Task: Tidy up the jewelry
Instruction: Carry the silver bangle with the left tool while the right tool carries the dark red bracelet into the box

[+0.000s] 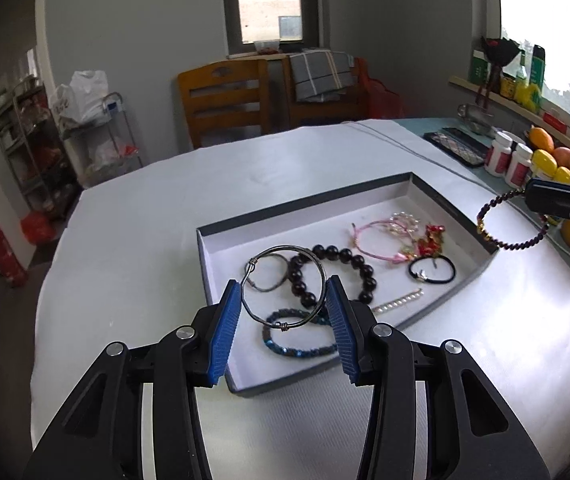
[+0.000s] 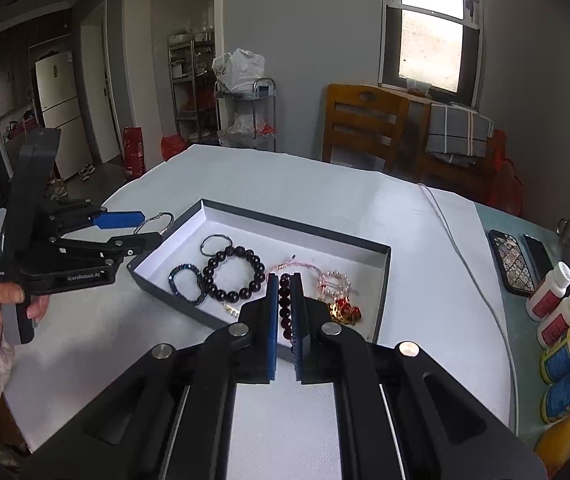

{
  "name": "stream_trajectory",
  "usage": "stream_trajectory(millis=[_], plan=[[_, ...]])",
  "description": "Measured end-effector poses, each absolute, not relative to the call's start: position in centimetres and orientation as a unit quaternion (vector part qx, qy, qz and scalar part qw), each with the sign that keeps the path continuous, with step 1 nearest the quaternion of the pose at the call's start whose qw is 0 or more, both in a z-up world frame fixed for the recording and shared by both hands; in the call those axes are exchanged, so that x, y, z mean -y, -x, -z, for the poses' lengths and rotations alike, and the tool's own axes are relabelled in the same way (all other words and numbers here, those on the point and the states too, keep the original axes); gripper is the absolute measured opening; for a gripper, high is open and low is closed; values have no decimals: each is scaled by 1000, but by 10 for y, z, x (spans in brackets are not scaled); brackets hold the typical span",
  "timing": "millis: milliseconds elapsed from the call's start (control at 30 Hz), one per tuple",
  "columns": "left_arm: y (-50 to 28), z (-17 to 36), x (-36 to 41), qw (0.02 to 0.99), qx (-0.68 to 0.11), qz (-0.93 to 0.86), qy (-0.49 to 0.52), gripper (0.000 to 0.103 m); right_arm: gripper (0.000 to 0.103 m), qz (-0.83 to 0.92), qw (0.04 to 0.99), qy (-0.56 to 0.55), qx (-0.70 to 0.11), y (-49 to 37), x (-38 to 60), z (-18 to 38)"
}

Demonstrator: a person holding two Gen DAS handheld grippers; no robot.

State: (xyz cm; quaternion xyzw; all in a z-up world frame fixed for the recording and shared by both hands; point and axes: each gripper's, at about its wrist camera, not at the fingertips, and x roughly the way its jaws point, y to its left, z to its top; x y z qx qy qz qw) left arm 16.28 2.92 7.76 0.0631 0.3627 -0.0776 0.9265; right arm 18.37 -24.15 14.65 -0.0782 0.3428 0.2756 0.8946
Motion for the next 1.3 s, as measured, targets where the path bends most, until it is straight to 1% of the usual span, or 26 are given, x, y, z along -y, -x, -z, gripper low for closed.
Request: stream_trajectory(millis=[267, 567, 867, 1033, 1300], plan=[[-215, -58, -33, 923, -380, 44, -36, 46, 6, -239, 904, 6, -353, -249, 231, -126], [-237, -37, -33, 910, -412, 18, -39, 46, 6, -216, 899, -20, -381, -292, 214, -95], [-240, -25, -36, 906, -419, 22, -47, 46, 6, -283, 877, -9, -388, -295, 169, -90], [-244, -20, -36, 903, -427, 21, -52, 46, 6, -269, 870, 6, -414, -306, 158, -71], [-247, -15, -30, 900, -431, 31, -61, 46, 6, -229, 861, 20, -453, -317, 171, -46]])
